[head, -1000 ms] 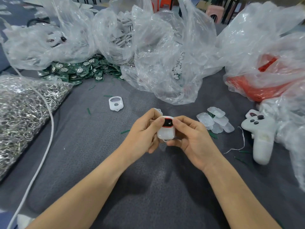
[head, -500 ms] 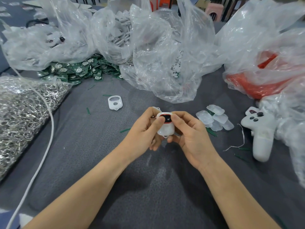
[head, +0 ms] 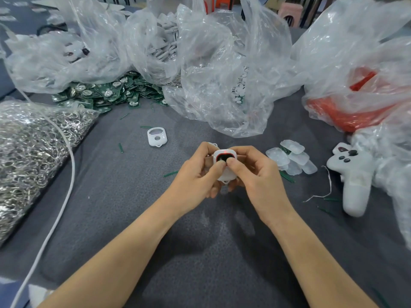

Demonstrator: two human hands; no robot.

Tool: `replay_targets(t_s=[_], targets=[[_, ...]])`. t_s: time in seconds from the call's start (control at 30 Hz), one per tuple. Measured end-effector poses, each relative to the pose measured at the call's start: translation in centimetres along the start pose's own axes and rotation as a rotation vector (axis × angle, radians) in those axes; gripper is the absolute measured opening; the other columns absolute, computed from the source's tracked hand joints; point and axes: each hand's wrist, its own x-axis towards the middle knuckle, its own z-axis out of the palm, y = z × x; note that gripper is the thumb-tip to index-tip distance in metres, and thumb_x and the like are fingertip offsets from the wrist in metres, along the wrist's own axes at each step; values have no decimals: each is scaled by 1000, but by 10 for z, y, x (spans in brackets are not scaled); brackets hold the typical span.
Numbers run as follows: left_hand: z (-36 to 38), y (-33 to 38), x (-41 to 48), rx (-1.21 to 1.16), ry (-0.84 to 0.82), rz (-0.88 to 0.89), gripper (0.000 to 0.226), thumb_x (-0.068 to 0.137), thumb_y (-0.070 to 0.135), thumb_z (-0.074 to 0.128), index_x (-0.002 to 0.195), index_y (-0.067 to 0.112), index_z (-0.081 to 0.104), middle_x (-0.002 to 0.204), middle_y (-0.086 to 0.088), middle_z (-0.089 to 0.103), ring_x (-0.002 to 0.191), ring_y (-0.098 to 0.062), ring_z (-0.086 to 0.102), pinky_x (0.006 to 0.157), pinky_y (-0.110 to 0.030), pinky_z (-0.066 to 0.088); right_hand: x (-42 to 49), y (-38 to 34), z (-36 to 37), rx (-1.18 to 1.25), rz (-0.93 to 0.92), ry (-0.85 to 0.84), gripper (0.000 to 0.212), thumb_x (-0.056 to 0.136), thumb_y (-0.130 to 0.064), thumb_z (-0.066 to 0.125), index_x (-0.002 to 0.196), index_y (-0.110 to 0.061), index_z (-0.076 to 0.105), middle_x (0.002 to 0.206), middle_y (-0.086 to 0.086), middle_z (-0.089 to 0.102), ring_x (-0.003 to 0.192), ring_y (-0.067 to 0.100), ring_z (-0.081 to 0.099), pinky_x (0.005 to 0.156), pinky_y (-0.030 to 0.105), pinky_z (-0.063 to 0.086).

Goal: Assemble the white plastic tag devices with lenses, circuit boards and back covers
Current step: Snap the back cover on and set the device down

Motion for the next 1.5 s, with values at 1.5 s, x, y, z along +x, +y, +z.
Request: replay_targets(t_s=[1.5], targets=[[-1, 3, -5, 88, -70, 11, 24, 86, 18, 47, 110, 19, 49, 72, 14, 54, 59, -6, 45, 56, -21, 36, 3, 3, -1, 131, 35, -6, 7, 90, -6, 62, 97, -9, 61, 86, 21, 67, 78, 30, 67, 63, 39, 57]])
